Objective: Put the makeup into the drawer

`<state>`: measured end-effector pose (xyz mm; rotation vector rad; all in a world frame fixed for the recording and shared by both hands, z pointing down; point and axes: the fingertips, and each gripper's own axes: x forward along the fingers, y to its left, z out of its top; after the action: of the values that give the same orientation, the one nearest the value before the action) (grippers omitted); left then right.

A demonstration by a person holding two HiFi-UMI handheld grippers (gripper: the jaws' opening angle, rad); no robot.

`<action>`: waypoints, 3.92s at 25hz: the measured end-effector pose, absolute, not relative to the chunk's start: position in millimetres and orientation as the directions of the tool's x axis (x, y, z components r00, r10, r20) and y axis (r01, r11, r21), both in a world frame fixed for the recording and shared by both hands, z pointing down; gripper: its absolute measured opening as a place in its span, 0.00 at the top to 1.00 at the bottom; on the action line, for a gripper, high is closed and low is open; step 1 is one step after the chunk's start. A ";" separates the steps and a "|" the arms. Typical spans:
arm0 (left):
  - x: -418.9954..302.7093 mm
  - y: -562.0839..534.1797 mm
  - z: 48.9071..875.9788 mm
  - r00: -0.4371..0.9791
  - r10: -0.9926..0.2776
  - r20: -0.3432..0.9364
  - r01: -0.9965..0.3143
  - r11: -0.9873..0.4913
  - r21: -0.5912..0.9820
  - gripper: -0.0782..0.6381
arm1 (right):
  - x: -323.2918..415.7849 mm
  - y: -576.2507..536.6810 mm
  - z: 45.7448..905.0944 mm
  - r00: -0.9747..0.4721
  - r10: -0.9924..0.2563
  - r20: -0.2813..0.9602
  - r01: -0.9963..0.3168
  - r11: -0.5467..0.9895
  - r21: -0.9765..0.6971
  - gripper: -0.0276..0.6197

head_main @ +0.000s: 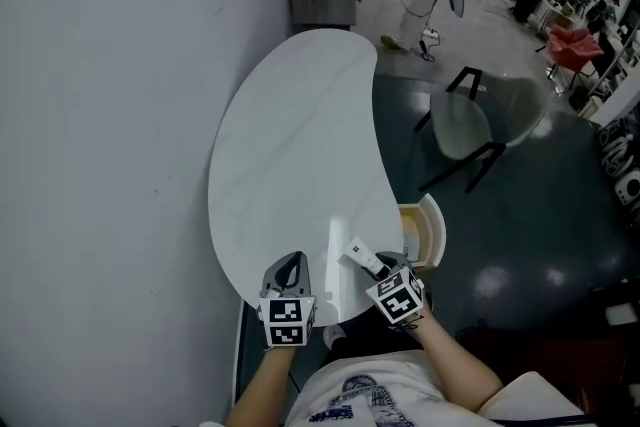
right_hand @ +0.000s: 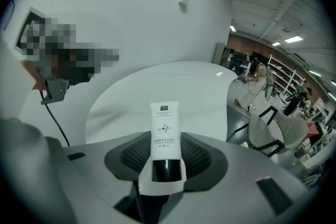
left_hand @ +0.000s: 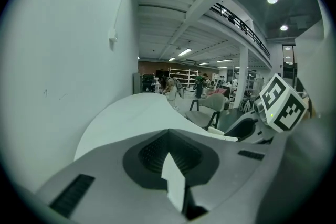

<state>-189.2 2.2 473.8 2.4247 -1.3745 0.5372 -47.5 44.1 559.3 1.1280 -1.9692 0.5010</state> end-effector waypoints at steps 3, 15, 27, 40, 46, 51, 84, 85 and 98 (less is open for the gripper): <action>-166.5 4.9 474.8 0.510 -0.728 0.458 -0.840 -0.536 0.083 0.83 | -23.7 53.1 556.5 -0.252 -0.553 0.794 -0.875 0.481 0.057 0.67; -90.5 -1.1 494.8 0.577 -0.657 0.484 -0.778 -0.624 0.080 0.83 | 66.1 62.0 567.6 -0.167 -0.586 0.793 -0.941 0.335 0.049 0.66; 3.8 -18.5 508.9 0.578 -0.634 0.513 -0.767 -0.637 0.077 0.83 | 158.8 47.3 590.7 -0.183 -0.553 0.813 -0.945 0.327 0.010 0.67; 65.3 -44.3 541.2 0.503 -0.667 0.551 -0.833 -0.544 0.102 0.83 | 211.9 8.9 623.7 -0.261 -0.467 0.845 -0.888 0.458 -0.021 0.66; 75.0 -49.7 551.9 0.466 -0.683 0.563 -0.860 -0.500 0.104 0.83 | 210.9 2.2 640.9 -0.299 -0.417 0.858 -0.845 0.533 -0.035 0.66; 76.5 -48.2 562.2 0.448 -0.691 0.567 -0.875 -0.469 0.119 0.83 | 203.4 1.7 656.6 -0.316 -0.384 0.868 -0.819 0.571 -0.045 0.66; 78.7 -31.7 598.0 0.438 -0.690 0.576 -0.885 -0.443 0.143 0.83 | 168.4 0.6 731.7 -0.271 -0.322 0.907 -0.676 0.735 0.059 0.66; 77.6 -32.5 598.3 0.437 -0.691 0.576 -0.886 -0.441 0.144 0.83 | 165.3 0.1 734.4 -0.268 -0.316 0.910 -0.655 0.753 0.069 0.66; 64.0 -33.7 603.2 0.411 -0.699 0.585 -0.900 -0.412 0.141 0.83 | 148.8 0.6 758.1 -0.278 -0.270 0.922 -0.535 0.841 0.085 0.66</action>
<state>64.0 -33.7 603.2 2.2346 -1.3637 0.6197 148.8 0.6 758.1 0.6042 -1.8743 0.2884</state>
